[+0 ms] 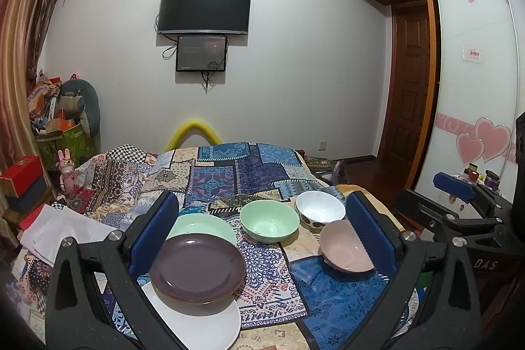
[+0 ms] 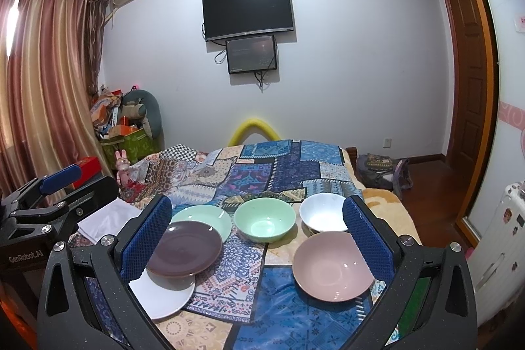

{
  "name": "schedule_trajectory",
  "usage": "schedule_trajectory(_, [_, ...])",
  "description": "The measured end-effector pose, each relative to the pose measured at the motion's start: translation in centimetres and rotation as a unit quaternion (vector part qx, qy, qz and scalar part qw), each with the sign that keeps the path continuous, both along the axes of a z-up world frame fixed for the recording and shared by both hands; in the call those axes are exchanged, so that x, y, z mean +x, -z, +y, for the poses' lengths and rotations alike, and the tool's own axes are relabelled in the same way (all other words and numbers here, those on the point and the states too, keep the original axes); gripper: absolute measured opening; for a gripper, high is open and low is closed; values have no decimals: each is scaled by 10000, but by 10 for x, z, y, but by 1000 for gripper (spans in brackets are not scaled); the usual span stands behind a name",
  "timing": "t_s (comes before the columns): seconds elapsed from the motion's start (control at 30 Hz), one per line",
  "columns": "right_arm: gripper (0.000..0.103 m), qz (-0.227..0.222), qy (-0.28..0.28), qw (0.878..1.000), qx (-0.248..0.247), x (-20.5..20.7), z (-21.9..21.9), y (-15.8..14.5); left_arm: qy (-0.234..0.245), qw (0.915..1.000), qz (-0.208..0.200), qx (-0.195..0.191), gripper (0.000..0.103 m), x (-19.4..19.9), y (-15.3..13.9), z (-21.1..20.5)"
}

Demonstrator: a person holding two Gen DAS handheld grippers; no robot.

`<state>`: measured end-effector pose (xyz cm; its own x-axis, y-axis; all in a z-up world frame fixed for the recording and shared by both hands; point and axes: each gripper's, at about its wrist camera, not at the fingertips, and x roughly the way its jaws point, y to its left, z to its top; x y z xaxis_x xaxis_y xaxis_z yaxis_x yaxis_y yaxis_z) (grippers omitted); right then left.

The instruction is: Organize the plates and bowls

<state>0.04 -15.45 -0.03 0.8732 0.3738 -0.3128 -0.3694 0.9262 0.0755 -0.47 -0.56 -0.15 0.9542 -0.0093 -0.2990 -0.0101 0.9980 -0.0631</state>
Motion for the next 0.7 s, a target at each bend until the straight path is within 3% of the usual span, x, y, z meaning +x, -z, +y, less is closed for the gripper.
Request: schedule_trajectory(0.7, [103, 5, -53, 10000, 50, -1, 1, 0, -13, 10000, 78, -53, 103, 3, 5, 3])
